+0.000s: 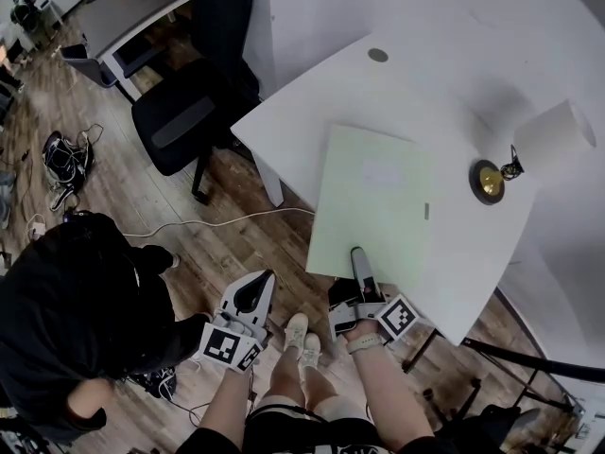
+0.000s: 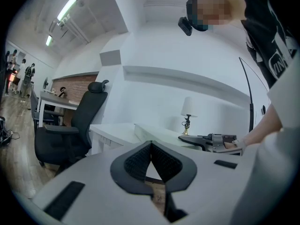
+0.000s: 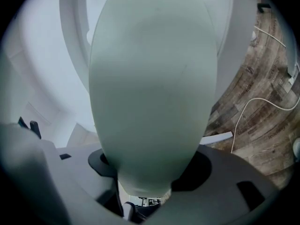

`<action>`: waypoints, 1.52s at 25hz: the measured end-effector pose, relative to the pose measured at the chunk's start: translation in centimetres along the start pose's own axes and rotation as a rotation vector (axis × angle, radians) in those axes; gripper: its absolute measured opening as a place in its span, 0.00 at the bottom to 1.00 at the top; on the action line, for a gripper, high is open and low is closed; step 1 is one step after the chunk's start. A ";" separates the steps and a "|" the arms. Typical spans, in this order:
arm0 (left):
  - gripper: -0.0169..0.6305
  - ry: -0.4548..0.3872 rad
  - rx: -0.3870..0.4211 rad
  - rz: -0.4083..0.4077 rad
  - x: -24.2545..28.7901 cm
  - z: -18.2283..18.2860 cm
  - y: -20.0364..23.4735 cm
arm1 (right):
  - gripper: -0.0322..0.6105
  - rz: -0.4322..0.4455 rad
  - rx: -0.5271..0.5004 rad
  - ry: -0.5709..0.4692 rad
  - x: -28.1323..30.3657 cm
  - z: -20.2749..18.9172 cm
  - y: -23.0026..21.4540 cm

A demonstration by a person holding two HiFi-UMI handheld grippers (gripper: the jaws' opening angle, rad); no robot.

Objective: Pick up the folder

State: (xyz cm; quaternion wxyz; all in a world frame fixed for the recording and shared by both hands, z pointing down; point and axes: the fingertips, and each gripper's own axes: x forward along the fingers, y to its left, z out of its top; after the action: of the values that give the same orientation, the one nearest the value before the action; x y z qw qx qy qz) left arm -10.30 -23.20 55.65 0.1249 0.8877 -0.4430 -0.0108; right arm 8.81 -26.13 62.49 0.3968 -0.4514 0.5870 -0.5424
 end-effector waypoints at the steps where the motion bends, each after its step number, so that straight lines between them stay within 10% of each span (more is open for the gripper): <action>1: 0.05 -0.001 0.001 -0.001 0.0 0.1 0.0 | 0.51 -0.003 0.000 0.001 0.0 0.1 0.1; 27: 0.05 -0.056 0.033 -0.072 0.9 4.8 -2.9 | 0.51 -0.041 -0.290 0.106 -2.9 3.2 5.6; 38: 0.05 -0.096 0.055 -0.090 1.4 7.3 -3.5 | 0.51 0.090 -0.446 0.107 -3.6 5.0 11.6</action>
State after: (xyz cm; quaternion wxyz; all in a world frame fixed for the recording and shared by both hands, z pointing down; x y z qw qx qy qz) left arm -7.63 -23.80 47.86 0.0786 0.9084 -0.4081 -0.0469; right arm 13.38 -24.04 50.35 0.2794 -0.4716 0.7321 -0.4044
